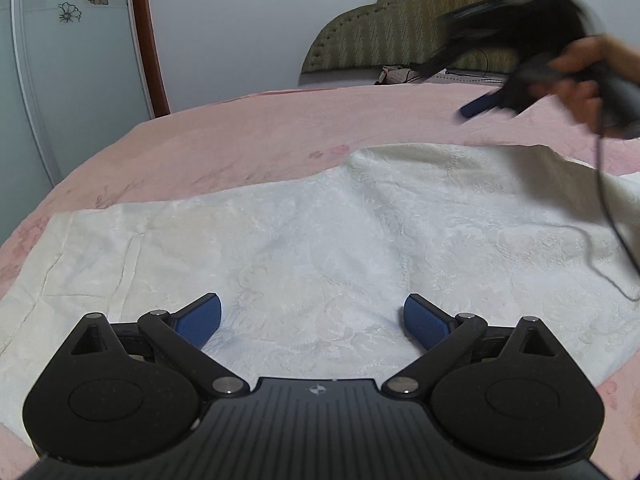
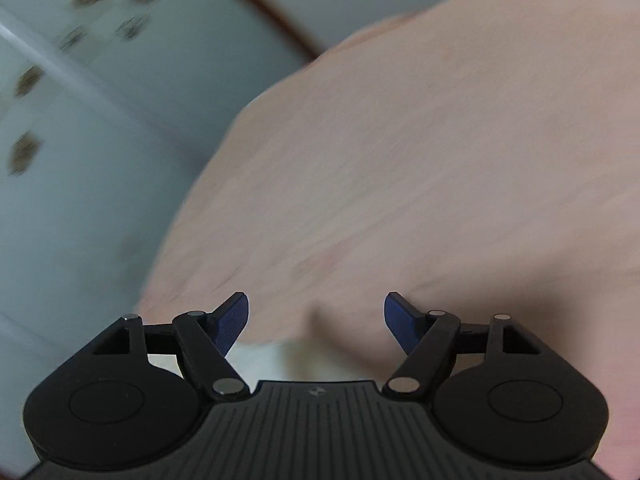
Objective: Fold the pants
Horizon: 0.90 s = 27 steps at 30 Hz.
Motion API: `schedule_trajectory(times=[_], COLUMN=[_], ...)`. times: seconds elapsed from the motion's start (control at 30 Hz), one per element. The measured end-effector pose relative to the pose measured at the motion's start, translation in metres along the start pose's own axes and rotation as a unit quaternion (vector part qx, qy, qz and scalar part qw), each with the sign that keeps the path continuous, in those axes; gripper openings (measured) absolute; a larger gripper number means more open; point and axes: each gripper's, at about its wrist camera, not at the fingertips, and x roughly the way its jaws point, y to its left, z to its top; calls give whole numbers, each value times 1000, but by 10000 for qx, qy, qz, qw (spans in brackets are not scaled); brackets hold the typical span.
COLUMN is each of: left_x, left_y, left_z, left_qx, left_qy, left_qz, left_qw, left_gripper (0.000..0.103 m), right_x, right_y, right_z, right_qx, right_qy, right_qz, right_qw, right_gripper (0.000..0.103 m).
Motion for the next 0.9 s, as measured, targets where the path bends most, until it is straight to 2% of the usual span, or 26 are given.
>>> schedule_trajectory(times=[0.03,0.07,0.13,0.17,0.2,0.23,0.3,0.33,0.37,0.4,0.43,0.47,0.5,0.53,0.57,0.67,0.7,0.73,0.8,0.83,0.9], left_x=[0,1,1,1,1,2,2,3,3,2,-1,-4,-8,-14,-18,-24,-21,-17,-8,-5,3], left_y=[0,0,-1,0,0,1,0,-1,-1,0,2,2,1,-1,-4,-32,-46,-61,-92,-106,-133], left_z=[0,1,0,0,0,0,1,1,1,1,1,4,9,15,22,48,56,63,71,74,76], left_qx=[0,4,6,5,6,9,23,34,23,2,-11,-35,-78,-130,-193,-153,-26,116,389,511,737], left_qy=[1,1,2,6,9,10,11,17,12,4,5,20,13,-53,-150,-291,-297,-286,-251,-246,-216], left_qz=[1,1,9,12,18,24,41,48,40,46,75,99,63,-95,-319,-954,-1080,-1159,-1270,-1315,-1368], left_qw=[10000,10000,10000,10000,10000,10000,10000,10000,10000,10000,10000,9999,9999,9999,9992,9949,9937,9928,9908,9897,9876], left_gripper=[100,100,100,100,101,101,101,101,102,102,99,94,93,94,95,96,96,96,96,96,96], right_x=[-20,-36,-56,-58,-58,-54,-38,-31,-34,-43,-61,-77,-94,-107,-125,-181,-198,-214,-212,-212,-217], right_y=[-1,0,3,5,8,11,4,-6,-20,-33,-42,-45,-45,-44,-45,-54,-58,-61,-59,-67,-83], right_z=[-3,-11,-35,-50,-66,-80,-97,-97,-92,-84,-78,-76,-76,-81,-88,-115,-124,-131,-146,-153,-161], right_qx=[-133,-265,-416,-525,-730,-967,-1270,-1183,-935,-509,-314,-389,-629,-845,-970,-858,-906,-1087,-1593,-1736,-1603], right_qy=[-158,-159,244,536,868,1091,1342,1342,1126,815,296,-188,-548,-768,-977,-1369,-1436,-1461,-1310,-1153,-1063], right_qz=[122,417,1175,1469,1636,1530,690,465,726,748,274,-643,-1746,-2478,-2730,-2143,-2197,-2530,-3498,-3767,-3998], right_qw=[9997,9987,9919,9863,9800,9774,9803,9828,9866,9926,9987,9970,9811,9621,9521,9633,9607,9502,9138,9026,8962], right_gripper=[77,77,82,90,93,93,93,92,87,86,86,87,87,88,89,87,87,87,87,87,87])
